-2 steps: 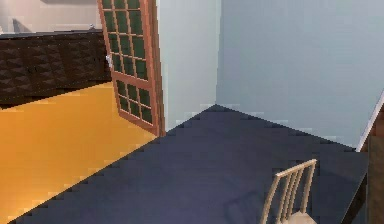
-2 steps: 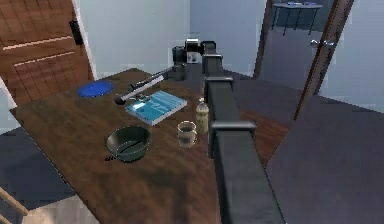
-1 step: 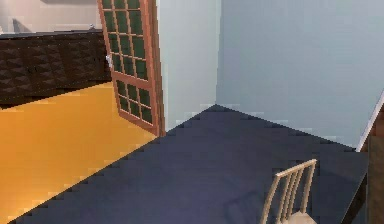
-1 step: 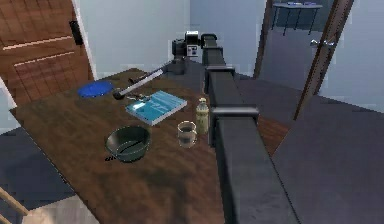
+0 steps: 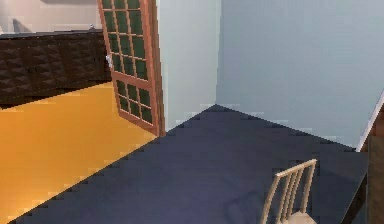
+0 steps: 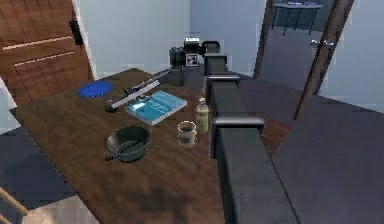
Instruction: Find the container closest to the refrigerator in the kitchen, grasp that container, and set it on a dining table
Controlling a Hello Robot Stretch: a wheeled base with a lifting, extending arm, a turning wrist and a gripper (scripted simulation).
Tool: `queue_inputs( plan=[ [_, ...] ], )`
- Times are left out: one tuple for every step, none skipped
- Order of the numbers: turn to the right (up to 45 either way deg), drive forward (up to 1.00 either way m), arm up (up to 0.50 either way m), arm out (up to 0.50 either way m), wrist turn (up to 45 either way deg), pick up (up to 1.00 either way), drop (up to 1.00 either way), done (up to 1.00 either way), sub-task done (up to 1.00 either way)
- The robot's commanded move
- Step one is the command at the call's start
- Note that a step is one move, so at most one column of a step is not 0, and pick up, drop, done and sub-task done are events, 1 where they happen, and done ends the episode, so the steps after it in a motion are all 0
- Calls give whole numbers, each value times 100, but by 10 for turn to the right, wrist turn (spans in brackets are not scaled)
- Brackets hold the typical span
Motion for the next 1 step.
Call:
queue_inputs(
  plan=[
    [0,0,0,0,0,0,0,100,0]
  ],
)
